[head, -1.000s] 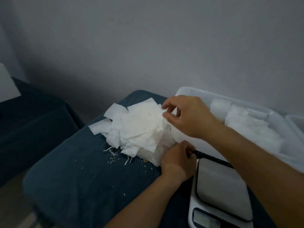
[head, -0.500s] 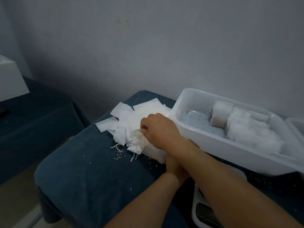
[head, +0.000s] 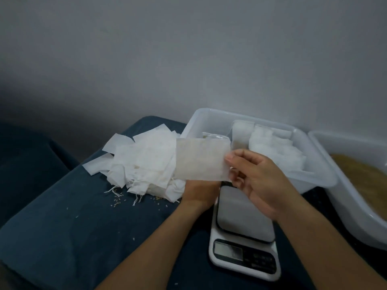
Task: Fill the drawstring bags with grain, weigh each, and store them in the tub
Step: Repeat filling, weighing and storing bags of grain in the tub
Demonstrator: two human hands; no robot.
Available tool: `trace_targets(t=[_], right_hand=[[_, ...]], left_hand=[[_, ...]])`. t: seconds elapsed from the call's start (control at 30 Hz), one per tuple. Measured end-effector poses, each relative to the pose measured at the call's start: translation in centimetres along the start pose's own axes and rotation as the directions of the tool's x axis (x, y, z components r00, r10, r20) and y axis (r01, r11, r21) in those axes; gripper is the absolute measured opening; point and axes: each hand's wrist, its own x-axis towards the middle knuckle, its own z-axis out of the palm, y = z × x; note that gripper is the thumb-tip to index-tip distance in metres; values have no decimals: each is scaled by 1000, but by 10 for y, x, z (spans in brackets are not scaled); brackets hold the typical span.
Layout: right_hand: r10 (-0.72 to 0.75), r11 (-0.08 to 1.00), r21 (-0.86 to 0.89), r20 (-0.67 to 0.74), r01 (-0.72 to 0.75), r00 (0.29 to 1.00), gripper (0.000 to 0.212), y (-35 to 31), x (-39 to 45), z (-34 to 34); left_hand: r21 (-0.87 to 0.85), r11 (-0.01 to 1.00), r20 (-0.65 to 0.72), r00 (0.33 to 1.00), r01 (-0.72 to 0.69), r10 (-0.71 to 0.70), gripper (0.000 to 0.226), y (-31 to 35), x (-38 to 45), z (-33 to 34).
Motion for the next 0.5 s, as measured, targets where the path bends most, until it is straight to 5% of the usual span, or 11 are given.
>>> trace_targets(t=[0.03,0.1,0.3,0.4,0.5], right_hand=[[26,998,55,-27,-25,999,7,1,-9,-15],[52,993,111,-99,-41,994,3,6,-25,-42],[-18,997,66,-293,38,956,10,26,-54,-90],[-184,967,-229,-340,108,922,21,35,-60,-94],[-176,963,-246,-260,111,949,23,41,-62,-85]], left_hand=[[-65,990,71,990,123,-118,21,4,1,5],[-17,994,138,985,110,-106,7,13,-6,6],[-257,957,-76,985,133,-157,36,38,-18,5],[-281,959,77,996,-25,49,22,56,-39,11],[-147,966,331,910,-213,251,4,61,-58,30]])
